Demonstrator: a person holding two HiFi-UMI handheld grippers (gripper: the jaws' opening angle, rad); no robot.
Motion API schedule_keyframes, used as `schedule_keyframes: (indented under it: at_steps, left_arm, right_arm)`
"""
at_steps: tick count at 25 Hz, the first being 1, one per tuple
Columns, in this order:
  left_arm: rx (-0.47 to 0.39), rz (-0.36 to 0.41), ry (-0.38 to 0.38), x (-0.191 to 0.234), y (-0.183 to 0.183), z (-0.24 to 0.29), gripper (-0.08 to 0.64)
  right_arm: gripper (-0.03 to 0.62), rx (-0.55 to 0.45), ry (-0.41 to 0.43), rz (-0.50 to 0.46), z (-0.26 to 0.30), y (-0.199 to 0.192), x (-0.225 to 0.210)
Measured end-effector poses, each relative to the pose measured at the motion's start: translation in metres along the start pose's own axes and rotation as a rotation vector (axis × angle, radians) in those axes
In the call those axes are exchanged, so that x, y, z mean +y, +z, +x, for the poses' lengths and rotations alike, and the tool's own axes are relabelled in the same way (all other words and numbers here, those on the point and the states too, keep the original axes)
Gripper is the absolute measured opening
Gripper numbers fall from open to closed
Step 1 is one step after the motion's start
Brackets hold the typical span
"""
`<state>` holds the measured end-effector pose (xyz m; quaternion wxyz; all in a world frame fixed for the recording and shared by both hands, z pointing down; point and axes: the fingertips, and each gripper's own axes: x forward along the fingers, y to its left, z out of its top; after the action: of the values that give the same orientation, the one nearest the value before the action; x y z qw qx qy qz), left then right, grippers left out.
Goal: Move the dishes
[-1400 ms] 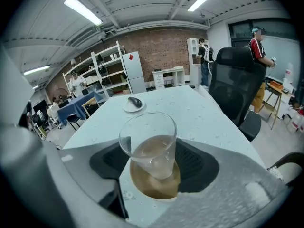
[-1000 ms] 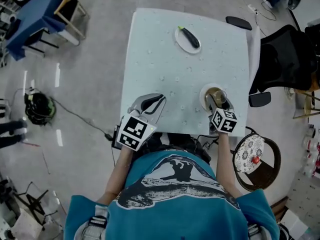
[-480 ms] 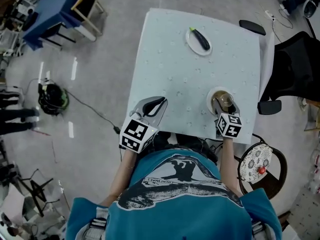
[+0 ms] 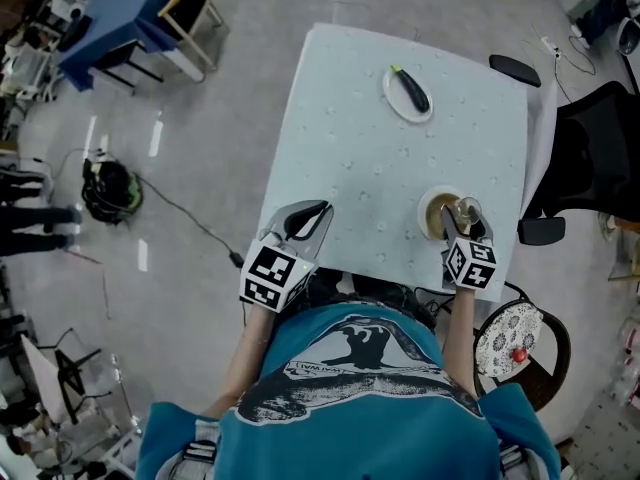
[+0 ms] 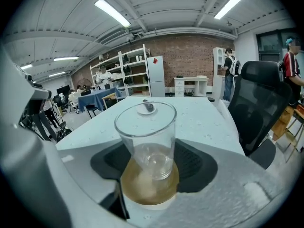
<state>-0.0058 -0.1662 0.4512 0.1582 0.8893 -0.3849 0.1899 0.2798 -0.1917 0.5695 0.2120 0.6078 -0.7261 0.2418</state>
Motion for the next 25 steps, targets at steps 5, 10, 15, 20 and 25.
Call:
schedule_keyframes:
  at_steps: [5,10,15,20,25]
  left_arm:
    - [0.004,-0.014,0.015,0.004,-0.006,-0.002,0.035]
    - [-0.007,-0.037,0.037,0.013,-0.01,-0.007,0.035]
    - [-0.011,-0.066,0.064,0.024,-0.016,-0.013,0.035]
    - [-0.028,-0.075,0.086,0.03,-0.013,-0.017,0.035]
    - [-0.028,-0.077,0.103,0.034,-0.017,-0.025,0.035]
  right_arm:
    - [0.279,-0.05,-0.001,-0.027,-0.013,0.033,-0.001]
    - [0.279,-0.098,0.055,-0.095,-0.014,0.068,0.021]
    - [0.279,-0.118,0.172,-0.208,0.008,0.093,0.071]
    - [0.279,-0.12,0.299,-0.305,0.034,0.104,0.128]
    - [0.279,-0.103,0.429,-0.371,0.05,0.1,0.19]
